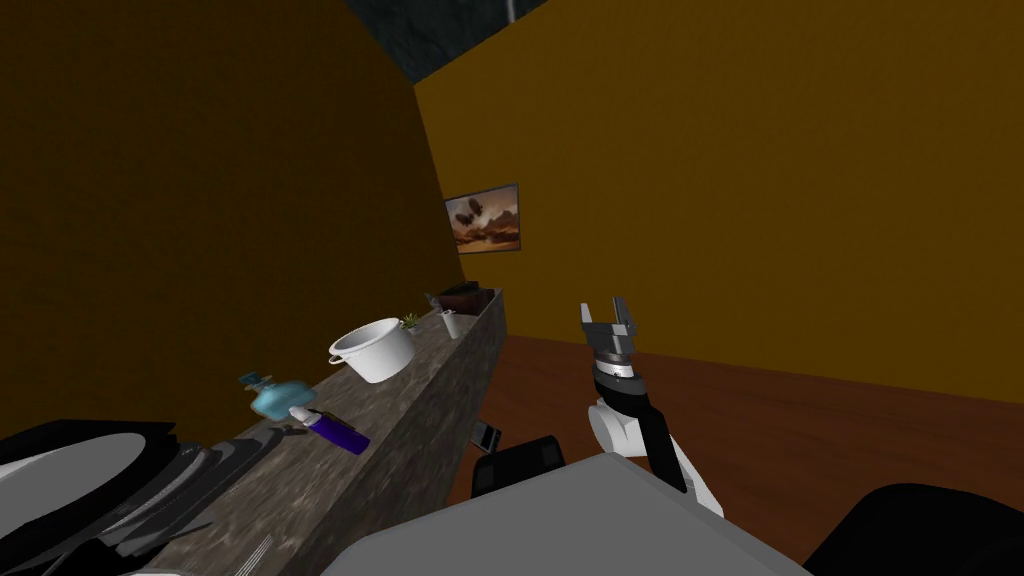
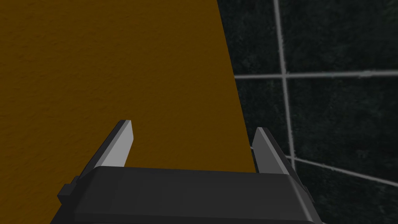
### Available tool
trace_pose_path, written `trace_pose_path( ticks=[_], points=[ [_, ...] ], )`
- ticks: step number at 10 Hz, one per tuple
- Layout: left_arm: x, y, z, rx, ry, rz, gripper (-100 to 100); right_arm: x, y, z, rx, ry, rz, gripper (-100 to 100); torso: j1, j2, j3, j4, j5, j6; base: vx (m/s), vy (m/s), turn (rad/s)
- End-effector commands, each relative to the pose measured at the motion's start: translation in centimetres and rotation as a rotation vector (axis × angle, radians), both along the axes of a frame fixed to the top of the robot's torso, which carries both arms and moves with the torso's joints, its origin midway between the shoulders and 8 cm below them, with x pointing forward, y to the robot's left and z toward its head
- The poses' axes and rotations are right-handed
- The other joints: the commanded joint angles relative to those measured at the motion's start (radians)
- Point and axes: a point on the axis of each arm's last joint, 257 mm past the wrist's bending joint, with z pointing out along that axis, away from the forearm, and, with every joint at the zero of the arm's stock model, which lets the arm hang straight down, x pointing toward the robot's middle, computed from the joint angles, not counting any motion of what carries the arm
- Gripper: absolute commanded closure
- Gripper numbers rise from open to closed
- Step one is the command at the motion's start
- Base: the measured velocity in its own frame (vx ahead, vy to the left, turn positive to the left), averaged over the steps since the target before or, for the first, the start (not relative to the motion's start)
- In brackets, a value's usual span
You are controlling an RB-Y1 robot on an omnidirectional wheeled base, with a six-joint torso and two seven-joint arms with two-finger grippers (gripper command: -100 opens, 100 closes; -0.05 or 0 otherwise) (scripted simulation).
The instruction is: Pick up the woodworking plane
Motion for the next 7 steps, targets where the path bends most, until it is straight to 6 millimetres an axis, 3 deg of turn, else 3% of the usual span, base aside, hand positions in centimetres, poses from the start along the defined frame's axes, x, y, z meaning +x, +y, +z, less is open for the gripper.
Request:
trace_pose_path(
  ticks=[1,2,7],
  points=[
    [-0.5,0.0,-0.3,-0.014,0.021,0.009,-100,0.0,0.0,0.0,0.000,0.000,0.000,0,0.000,0.000,0.000,0.000,0.000,0.000,0.093,0.120,-0.122],
    [-1.7,-0.2,-0.8,-0.042,0.059,0.022,-100,0.0,0.0,0.0,0.000,0.000,0.000,0,-0.003,0.003,0.001,0.000,0.000,0.000,0.017,0.074,-0.148],
    [-1.7,-0.2,-0.8,-0.042,0.059,0.022,-100,0.0,0.0,0.0,0.000,0.000,0.000,0,-0.011,0.008,0.005,0.002,-0.002,-0.001,0.019,0.027,-0.031]
  ],
)
